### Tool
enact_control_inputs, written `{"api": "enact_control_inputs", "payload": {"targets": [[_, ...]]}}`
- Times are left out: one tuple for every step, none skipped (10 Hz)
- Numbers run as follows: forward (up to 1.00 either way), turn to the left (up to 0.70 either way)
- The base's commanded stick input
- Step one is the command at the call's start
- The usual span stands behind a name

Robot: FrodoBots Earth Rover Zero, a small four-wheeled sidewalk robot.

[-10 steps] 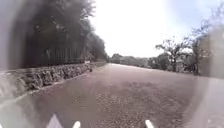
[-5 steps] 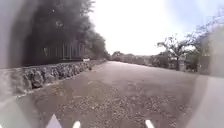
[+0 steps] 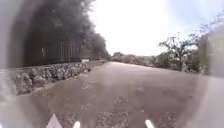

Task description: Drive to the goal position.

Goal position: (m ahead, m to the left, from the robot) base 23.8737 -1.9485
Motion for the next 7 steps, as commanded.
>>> {"api": "enact_control_inputs", "payload": {"targets": [[0.85,0.00],[0.85,0.00],[0.85,0.00],[0.85,0.00],[0.85,0.00],[0.85,0.00],[0.85,0.00]]}}
